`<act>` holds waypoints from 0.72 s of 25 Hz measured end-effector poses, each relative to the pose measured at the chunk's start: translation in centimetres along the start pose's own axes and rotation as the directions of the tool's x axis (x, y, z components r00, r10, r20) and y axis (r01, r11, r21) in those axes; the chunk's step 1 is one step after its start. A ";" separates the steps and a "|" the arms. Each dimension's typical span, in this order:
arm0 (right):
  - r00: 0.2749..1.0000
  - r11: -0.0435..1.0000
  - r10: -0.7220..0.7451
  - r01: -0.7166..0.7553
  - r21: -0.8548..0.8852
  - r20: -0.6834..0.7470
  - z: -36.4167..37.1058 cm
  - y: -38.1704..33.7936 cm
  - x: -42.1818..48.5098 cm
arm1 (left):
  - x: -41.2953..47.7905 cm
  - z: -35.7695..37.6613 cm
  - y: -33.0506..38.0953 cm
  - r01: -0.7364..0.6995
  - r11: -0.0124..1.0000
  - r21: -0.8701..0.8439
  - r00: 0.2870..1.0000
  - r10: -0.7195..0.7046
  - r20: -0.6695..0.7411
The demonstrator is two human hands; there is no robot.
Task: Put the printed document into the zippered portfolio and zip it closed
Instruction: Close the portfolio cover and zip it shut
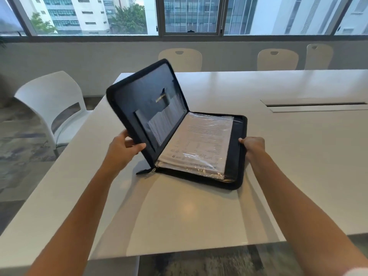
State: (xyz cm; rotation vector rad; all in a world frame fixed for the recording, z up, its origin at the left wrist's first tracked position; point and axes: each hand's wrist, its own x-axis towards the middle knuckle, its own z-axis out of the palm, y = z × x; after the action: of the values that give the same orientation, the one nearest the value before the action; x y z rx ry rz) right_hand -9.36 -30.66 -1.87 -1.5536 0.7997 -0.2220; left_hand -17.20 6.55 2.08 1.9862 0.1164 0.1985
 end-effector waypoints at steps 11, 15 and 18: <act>0.996 0.992 -0.039 0.029 0.120 0.082 -0.4 -3.2 0.4 | -4.9 9.8 3.3 -0.263 0.889 0.374 0.958 0.287 -0.007; 0.965 0.980 0.031 -0.081 0.184 0.260 -2.1 -2.5 0.5 | -5.6 11.8 3.2 -0.296 0.834 0.466 0.949 0.311 0.047; 0.951 0.990 0.030 -0.071 0.125 0.307 -3.3 -2.2 0.1 | -5.8 13.0 2.9 -0.323 0.746 0.583 0.937 0.338 0.087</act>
State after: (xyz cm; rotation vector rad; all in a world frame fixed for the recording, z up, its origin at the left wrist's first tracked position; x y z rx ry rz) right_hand -10.42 -33.45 0.68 -1.3952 0.5676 0.0043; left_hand -20.39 -7.26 -0.96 2.6282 -0.1919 0.4628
